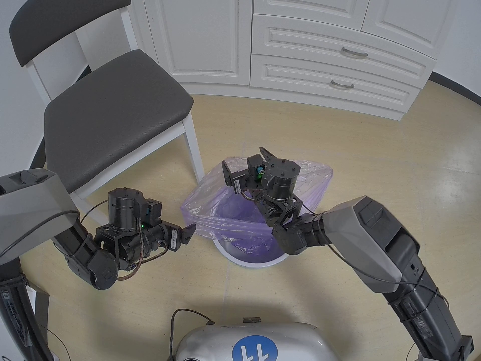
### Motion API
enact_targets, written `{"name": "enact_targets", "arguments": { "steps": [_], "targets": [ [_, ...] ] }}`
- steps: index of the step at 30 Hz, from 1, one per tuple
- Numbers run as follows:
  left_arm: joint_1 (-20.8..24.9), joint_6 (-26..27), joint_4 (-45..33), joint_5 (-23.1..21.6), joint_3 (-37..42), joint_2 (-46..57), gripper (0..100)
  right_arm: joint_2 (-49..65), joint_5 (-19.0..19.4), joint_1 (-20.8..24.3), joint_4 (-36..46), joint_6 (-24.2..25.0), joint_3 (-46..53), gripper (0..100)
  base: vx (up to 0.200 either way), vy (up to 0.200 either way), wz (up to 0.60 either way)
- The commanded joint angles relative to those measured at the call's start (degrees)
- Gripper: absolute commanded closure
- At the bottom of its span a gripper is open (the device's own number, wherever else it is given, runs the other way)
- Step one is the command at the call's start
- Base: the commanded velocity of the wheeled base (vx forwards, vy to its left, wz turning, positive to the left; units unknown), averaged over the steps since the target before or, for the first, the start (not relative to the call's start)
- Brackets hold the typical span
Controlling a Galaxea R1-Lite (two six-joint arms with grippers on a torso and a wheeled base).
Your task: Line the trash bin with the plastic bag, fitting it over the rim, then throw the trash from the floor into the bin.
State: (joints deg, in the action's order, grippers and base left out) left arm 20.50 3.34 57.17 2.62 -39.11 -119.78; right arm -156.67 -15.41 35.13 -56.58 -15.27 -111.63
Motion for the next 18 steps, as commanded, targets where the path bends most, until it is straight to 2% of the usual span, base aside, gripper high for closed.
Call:
{"name": "enact_targets", "arguments": {
  "steps": [1, 4, 7, 8, 9, 14, 16, 18],
  "targets": [
    [-0.03, 0.09, 1.62, 0.1, 0.35, -0.01, 0, 13.24, 1.52, 0.2, 4.81, -0.37, 12.66, 0, 0.0, 0.0, 0.0],
    [0.06, 0.18, 2.06, 0.1, 0.61, 0.08, 0, 17.89, 1.52, 0.29, 8.41, -0.81, 17.67, 0, 0.0, 0.0, 0.0],
    [0.24, 0.26, 2.06, 0.1, 0.96, 0.61, 0, 26.24, 0.64, -0.77, 16.85, -6.35, 27.61, 0, 0.0, 0.0, 0.0],
    [0.24, 0.26, 2.06, 0.1, 1.05, 0.61, 0, 26.6, 0.64, -0.86, 17.11, -6.7, 27.96, 0, 0.0, 0.0, 0.0],
    [0.24, 0.35, 2.06, 0.1, 1.49, 1.04, 0, 30.29, 0.03, -1.47, 20.37, -9.86, 32.79, 0, 0.0, 0.0, 0.0],
    [0.24, 0.44, 2.06, 0.1, 2.11, 1.75, 0, 37.23, -0.06, -1.21, 23.44, -10.48, 40.44, 0, 0.0, 0.0, 0.0],
    [0.24, 0.44, 2.06, 0.1, 2.02, 1.75, 0, 39.87, 1.08, -1.56, 24.67, -10.39, 42.72, 0, 0.0, 0.0, 0.0],
    [-0.11, 0.44, 2.06, 0.1, 1.84, 1.84, 0, 41.71, 5.13, -2.97, 26.52, -10.48, 44.66, 0, 0.0, 0.0, 0.0]
  ]
}}
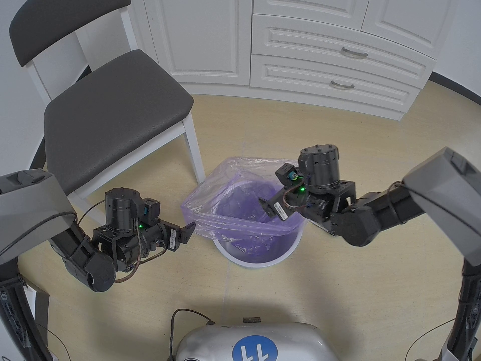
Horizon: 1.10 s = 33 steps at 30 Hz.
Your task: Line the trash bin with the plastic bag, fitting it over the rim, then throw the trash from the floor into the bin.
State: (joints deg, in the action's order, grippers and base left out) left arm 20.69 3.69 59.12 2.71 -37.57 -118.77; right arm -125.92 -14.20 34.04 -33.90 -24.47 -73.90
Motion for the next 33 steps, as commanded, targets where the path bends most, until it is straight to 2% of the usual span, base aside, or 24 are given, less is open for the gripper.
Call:
{"name": "enact_targets", "arguments": {
  "steps": [1, 2, 3, 4, 6, 7, 8, 9, 10, 12, 14, 25, 33],
  "targets": [
    [-0.3, 0.09, 0.11, 0.02, 0.31, 0.91, 0, 11.75, 7.87, -3.1, 4.99, -1.29, 8.16, 0, 0.0, 0.0, 0.0],
    [-0.3, 0.09, 0.11, 0.02, 0.31, 0.91, 0, 11.75, 7.87, -3.1, 4.99, -1.29, 8.16, 0, 0.0, 0.0, 0.0],
    [-0.3, 0.17, 0.11, 0.02, 0.48, 1.26, 0, 13.68, 16.58, -4.5, 6.83, -1.46, 11.94, 0, 0.0, 0.0, 0.0],
    [-0.3, 0.17, 0.11, 0.02, 0.57, 1.35, 0, 14.38, 21.85, -5.12, 7.1, -1.81, 14.31, 0, 0.0, 0.0, 0.0],
    [-0.21, 0.17, 0.11, 0.02, 0.66, 1.44, 0, 14.82, 29.41, -6.0, 6.92, -3.75, 18.09, 0, 0.0, 0.0, 0.0],
    [-0.21, 0.17, 0.11, 0.02, 0.66, 1.44, 0, 14.82, 31.6, -6.26, 7.01, -5.5, 19.5, 0, 0.0, 0.0, 0.0],
    [-0.21, 0.17, 0.11, 0.02, 0.66, 1.44, 0, 14.82, 31.87, -6.35, 7.01, -5.77, 19.67, 0, 0.0, 0.0, 0.0],
    [-0.3, 0.17, 0.11, 0.02, 0.57, 1.44, 0, 14.21, 34.33, -6.61, 7.01, -8.32, 21.25, 0, 0.0, 0.0, 0.0],
    [-0.38, 0.17, 0.2, 0.02, 0.57, 1.44, 0, 13.94, 35.3, -6.61, 7.18, -8.76, 21.52, 0, 0.0, 0.0, 0.0],
    [-0.47, 0.17, 0.11, -0.07, 0.48, 1.35, 0, 11.75, 40.57, -6.61, 7.01, -8.67, 21.78, 0, 0.0, 0.0, 0.0],
    [-0.56, 0.17, 0.11, -0.07, 0.48, 1.44, 0, 9.11, 43.56, -6.7, 6.57, -8.76, 21.08, 0, 0.0, 0.0, 0.0],
    [-0.74, 0.17, 0.11, -0.16, 0.48, 1.35, 0, -0.47, 44.26, -8.9, 6.04, -8.84, 12.82, 0, 0.0, 0.0, 0.0],
    [-0.74, 0.44, 0.11, -0.16, 0.57, 1.0, 0, -6.01, 44.17, -9.43, 2.7, -8.76, 7.72, 0, 0.0, 0.0, 0.0]
  ]
}}
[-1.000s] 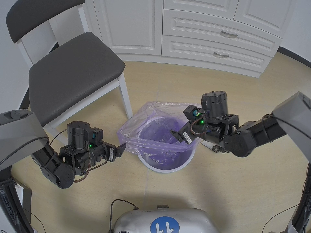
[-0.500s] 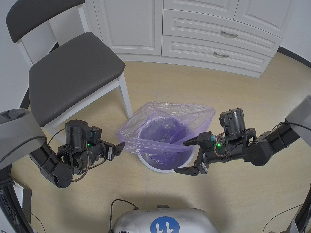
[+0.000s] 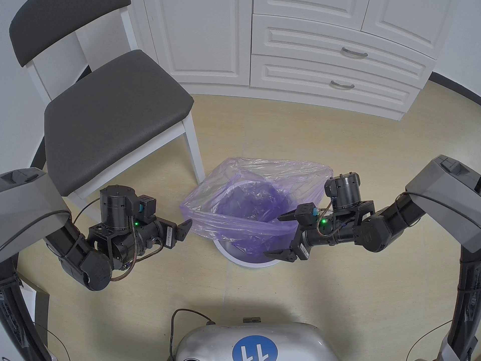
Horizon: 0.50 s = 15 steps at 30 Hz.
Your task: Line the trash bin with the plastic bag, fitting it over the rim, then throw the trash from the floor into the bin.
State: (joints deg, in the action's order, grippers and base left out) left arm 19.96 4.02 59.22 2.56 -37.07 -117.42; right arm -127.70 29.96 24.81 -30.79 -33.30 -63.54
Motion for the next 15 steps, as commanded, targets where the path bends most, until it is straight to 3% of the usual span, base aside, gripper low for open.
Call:
{"name": "enact_targets", "arguments": {
  "steps": [1, 8, 9, 15],
  "targets": [
    [0.0, 0.2, 0.02, -0.01, 0.07, -0.35, 0, -4.58, 0.01, -0.2, -0.41, 0.08, -3.17, 0, 0.0, 0.0, 0.0],
    [-0.27, 0.64, 0.1, -0.19, 0.16, -0.27, 0, -7.57, 0.01, -0.11, -2.43, -0.01, -5.72, 0, 0.0, 0.0, 0.0],
    [-0.27, 0.64, 0.02, -0.19, 0.16, -0.35, 0, -7.66, -0.08, -0.11, -2.43, -0.09, -5.72, 100, 0.0, 0.0, 0.0],
    [-0.27, 0.64, 0.1, -0.19, 0.16, -0.09, 0, -4.67, 0.09, -0.2, -2.43, -0.27, -4.14, 100, 0.0, 0.0, 0.0]
  ]
}}
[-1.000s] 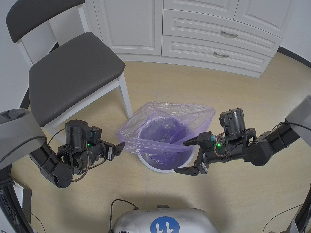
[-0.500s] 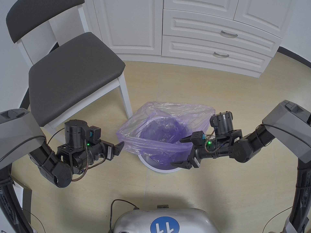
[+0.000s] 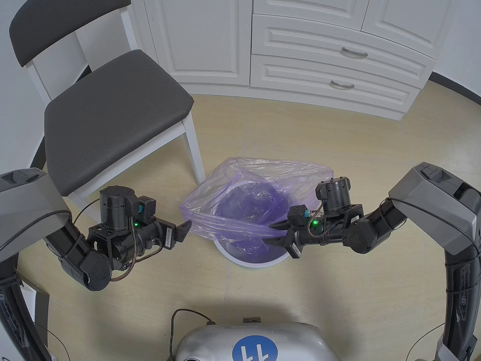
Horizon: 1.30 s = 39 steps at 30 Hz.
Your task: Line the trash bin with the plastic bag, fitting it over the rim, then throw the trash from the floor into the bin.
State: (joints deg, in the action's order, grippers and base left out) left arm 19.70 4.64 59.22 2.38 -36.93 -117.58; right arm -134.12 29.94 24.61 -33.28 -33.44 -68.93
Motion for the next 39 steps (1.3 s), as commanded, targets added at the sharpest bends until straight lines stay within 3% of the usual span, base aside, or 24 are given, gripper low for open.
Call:
{"name": "enact_targets", "arguments": {
  "steps": [1, 13, 14, 22, 28, 39],
  "targets": [
    [-0.01, -0.07, 0.02, 0.0, 0.01, 0.07, 0, 2.9, 0.12, 0.08, 0.06, -0.14, 2.39, 100, 0.0, 0.0, 0.0],
    [-0.01, 1.42, 0.1, -0.44, 2.56, 2.88, 0, 11.25, 0.03, 3.51, 0.23, -1.54, 11.45, 100, 0.0, 0.0, 0.0],
    [-0.01, 2.12, 0.1, -1.15, 4.05, 4.64, 0, 12.57, -0.06, 4.83, 0.32, -3.39, 13.91, 100, 0.0, 0.0, 0.0],
    [-0.45, 2.83, -0.07, -3.61, 5.72, 6.66, 0, 15.56, -0.41, 8.17, 0.76, -4.09, 21.03, 100, 0.0, 0.0, 0.0],
    [-0.54, 3.53, -0.07, -3.61, 6.16, 6.75, 0, 13.27, -0.58, 8.87, 0.06, -4.88, 23.75, 100, 0.0, 0.0, 0.0],
    [-0.98, 3.53, 0.02, -3.61, 5.9, 6.92, 0, -0.26, -0.5, 9.4, -4.34, -4.35, 16.19, 100, 0.0, 0.0, 0.0]
  ]
}}
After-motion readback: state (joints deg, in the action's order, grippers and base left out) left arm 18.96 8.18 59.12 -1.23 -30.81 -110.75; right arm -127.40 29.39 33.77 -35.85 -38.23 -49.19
